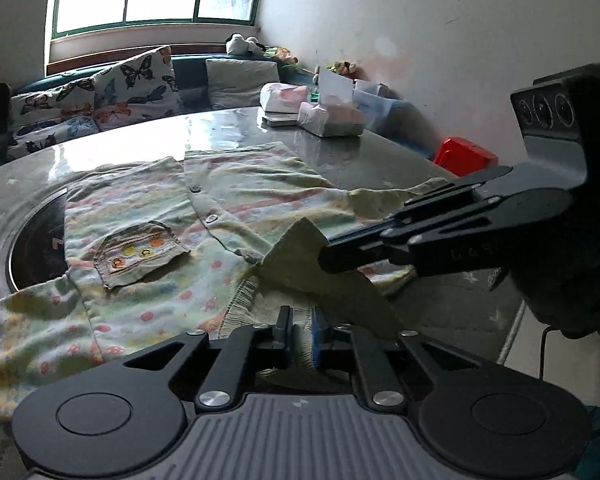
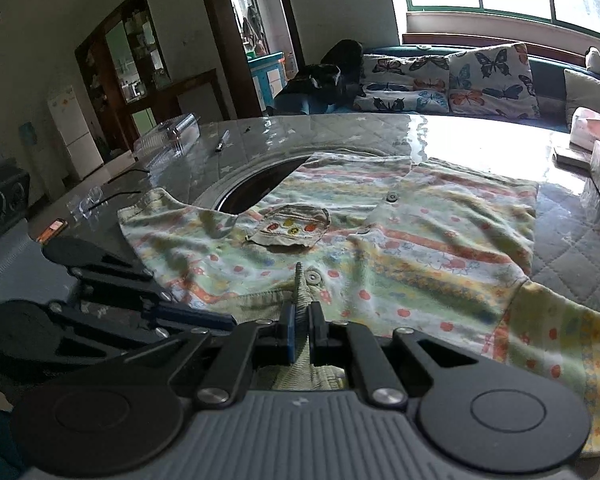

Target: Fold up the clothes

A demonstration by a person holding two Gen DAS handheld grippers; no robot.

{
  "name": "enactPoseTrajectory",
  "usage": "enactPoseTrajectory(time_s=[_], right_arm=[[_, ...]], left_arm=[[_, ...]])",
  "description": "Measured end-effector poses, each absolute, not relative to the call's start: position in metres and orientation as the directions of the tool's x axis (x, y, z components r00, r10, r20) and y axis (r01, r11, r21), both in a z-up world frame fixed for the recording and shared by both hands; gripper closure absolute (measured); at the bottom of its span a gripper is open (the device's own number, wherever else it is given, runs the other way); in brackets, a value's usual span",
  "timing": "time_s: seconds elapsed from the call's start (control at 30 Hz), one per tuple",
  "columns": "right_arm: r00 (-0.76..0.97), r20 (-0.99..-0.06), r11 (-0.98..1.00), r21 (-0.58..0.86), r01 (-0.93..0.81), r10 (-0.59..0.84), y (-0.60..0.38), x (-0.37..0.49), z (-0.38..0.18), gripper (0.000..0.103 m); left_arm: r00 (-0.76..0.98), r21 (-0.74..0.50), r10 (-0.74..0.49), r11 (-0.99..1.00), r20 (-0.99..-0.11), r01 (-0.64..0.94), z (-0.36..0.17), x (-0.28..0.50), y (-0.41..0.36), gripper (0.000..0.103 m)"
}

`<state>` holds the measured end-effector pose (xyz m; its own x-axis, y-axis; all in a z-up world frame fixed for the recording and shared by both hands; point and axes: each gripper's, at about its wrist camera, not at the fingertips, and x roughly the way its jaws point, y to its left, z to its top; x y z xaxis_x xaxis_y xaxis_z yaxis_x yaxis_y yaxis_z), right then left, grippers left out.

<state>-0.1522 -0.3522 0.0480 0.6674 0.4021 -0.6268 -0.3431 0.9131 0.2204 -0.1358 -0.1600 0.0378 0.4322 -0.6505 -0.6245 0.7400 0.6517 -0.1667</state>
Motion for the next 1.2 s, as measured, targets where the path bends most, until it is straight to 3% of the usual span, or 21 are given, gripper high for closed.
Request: enactPoseTrajectory(time_s=[0.43,0.7,1.03,1.13,1.2], right_arm=[[0.563,-0.684,0.861,0.198,-0.469,0.464,-0.322,-0.148,0.037,0.093],[0.621,-0.635,0.877,0.214,-0.431,0.46,-0.333,-0.145,0.048,0.092],[0.61,-0.706,0.883,0.046,-0.466,0.359,-0.311,-0.147,0.016,0.091],[0.616,-0.704,0.888,0.048,-0.457,0.354,-0.313,-0.149,0.016,0.076],[0.62,-0.701,0.892,0.052,-0.448,0.352,-0.315,-0.151,0.016,0.076]], left_arm=[[0.375,-0.179,-0.654,0.619,-0.657,0.765,0.021,-0.135,-0.159,0.09],[0.413,-0.158,-0.652,0.634,-0.636,0.757,0.037,-0.141,-0.136,0.089],[0.471,-0.166,-0.661,0.666,-0.585,0.728,0.056,-0.127,-0.139,0.087],[0.466,-0.192,-0.654,0.679,-0.595,0.708,0.049,-0.117,-0.149,0.074],[0.461,-0.204,-0.651,0.684,-0.603,0.7,0.043,-0.113,-0.156,0.07]])
